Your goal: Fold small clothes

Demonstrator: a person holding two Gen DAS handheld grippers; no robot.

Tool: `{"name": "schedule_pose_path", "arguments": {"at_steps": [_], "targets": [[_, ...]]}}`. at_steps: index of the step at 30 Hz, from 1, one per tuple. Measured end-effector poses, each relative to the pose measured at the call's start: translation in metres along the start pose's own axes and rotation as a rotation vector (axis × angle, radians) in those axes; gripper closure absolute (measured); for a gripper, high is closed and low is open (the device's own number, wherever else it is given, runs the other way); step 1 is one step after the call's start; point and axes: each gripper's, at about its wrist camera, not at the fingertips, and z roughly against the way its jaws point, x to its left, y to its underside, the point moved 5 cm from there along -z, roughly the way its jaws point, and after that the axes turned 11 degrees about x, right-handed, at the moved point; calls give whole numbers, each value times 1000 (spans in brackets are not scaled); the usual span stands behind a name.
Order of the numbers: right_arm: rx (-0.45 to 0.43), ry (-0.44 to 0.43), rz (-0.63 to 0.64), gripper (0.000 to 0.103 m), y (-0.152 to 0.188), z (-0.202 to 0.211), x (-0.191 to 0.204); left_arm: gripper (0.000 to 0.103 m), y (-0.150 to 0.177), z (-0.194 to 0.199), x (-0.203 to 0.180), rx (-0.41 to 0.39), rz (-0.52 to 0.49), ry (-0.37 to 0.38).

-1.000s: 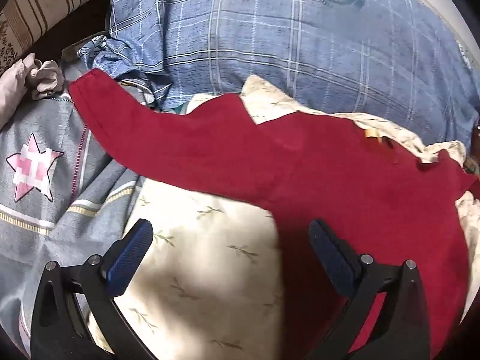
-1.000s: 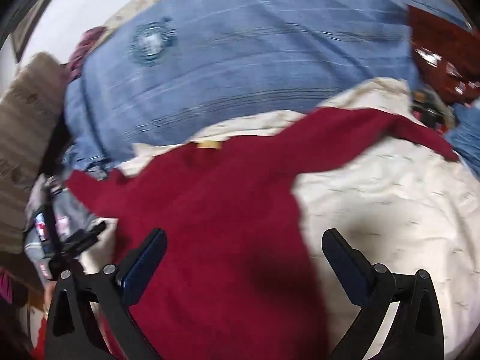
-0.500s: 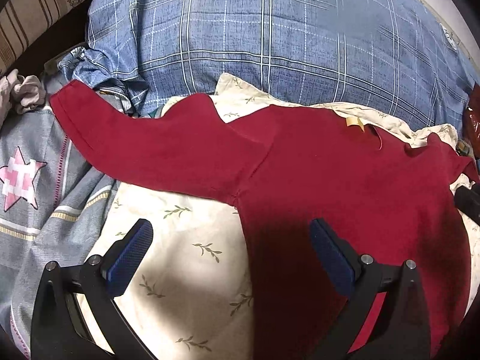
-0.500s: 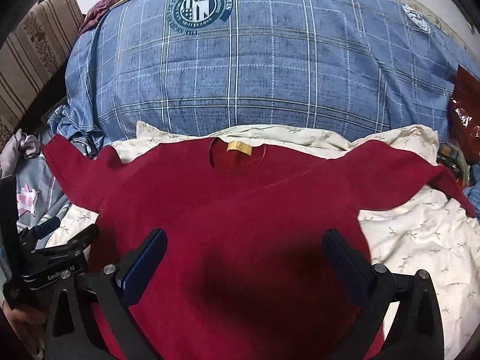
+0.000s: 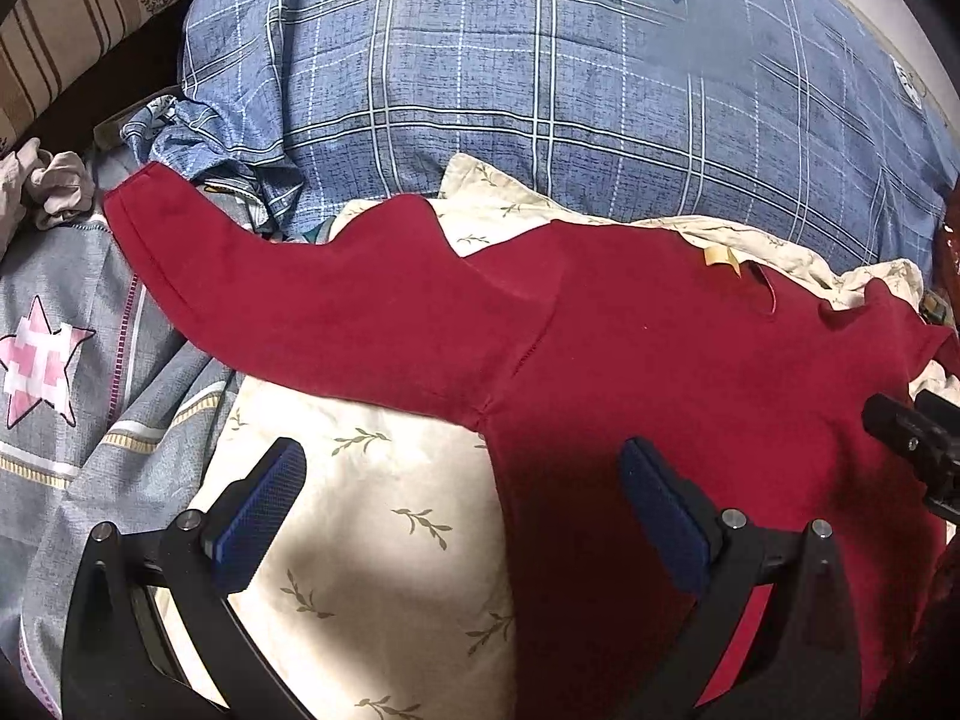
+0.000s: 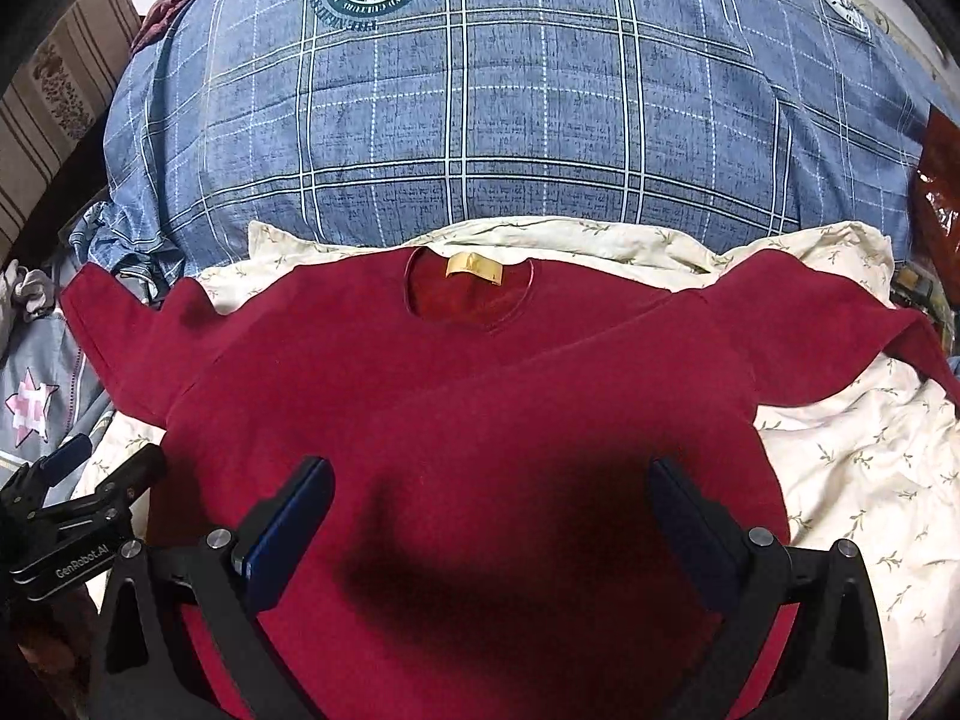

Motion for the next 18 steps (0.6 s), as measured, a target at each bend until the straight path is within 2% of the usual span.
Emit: {"name": "schedule_pose_path", "arguments": {"at_steps": [18], "targets": [[21,-21,-1,0,0,-15,9,0,-5,1,6,-12,18,-6]]}}
